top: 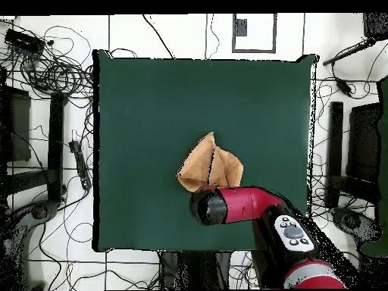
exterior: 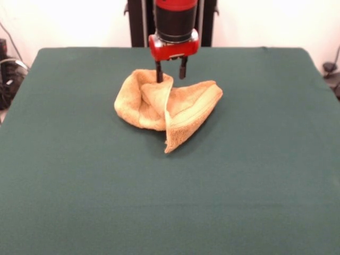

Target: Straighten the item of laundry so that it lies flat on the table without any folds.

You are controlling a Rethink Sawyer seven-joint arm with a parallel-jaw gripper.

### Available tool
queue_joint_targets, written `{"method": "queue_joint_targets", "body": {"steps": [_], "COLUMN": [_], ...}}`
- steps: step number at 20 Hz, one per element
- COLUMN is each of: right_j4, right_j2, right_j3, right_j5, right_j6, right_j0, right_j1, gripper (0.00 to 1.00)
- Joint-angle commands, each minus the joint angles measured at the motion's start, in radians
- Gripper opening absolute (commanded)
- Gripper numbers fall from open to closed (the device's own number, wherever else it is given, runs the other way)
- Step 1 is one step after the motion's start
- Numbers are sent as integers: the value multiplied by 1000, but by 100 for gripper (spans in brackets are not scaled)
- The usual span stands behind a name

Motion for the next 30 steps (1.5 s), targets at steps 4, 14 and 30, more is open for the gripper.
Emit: {"method": "queue_joint_targets", "body": {"steps": [4,14,30], "right_j4": [78,205,189], "right_j2": [27,114,110], "right_j3": [-2,-55,-82], "right_j5": [-12,253,181], "right_j6": [171,38,34], "right_j0": [7,-36,-40], "right_j1": [-24,-226,-159], "gripper": [100,100,100]}}
